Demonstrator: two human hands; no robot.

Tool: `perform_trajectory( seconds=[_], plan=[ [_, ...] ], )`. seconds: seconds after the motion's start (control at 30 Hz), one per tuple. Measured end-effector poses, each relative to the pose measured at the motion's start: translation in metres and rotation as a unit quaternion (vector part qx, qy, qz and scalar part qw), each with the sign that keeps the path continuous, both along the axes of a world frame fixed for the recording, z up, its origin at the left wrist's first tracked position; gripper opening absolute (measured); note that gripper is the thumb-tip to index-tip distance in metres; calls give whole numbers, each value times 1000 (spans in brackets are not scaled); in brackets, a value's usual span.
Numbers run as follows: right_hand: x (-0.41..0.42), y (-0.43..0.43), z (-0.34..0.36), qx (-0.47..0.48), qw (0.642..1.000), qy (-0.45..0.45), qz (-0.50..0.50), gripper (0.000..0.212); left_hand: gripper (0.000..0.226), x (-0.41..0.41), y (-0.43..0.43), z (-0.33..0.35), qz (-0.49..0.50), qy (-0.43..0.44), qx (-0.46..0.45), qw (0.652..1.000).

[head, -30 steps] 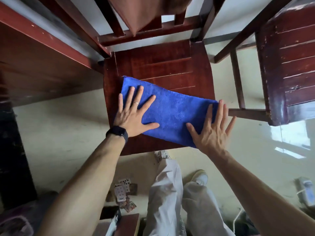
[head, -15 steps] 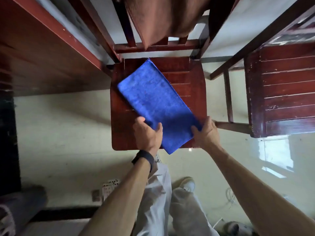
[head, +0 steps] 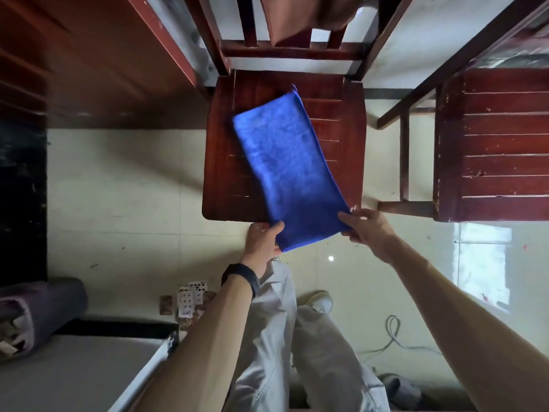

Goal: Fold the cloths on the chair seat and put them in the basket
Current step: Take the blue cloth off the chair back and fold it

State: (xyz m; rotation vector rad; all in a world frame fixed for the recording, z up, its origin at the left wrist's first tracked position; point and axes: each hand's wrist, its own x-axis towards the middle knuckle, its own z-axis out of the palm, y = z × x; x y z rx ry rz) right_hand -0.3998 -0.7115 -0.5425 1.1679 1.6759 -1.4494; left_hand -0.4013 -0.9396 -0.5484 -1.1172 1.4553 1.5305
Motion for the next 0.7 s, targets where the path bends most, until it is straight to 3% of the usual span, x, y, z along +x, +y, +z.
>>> perform_trajectory(
  seconds=[0.13,0.27,0.5,0.63,0.7],
  plan=[
    [53,-20,15,-12,998,-43,-47,26,42,36,-23,21,19,-49,26,998],
    [88,-37,29,-27,996,-39,-73,33,34,61,-37,39,26,-38,25,999],
    [59,-48,51,-35,998,32,-28,20,26,21,-47,48,-21,117,-43,992],
    [12,-39,55,-125,986,72,-80,34,40,-38,-48,54,-10,119,39,992],
    [-14,-38,54,-122,987,98,-39,31,47,-60,-53,48,-69,138,63,986]
  ],
)
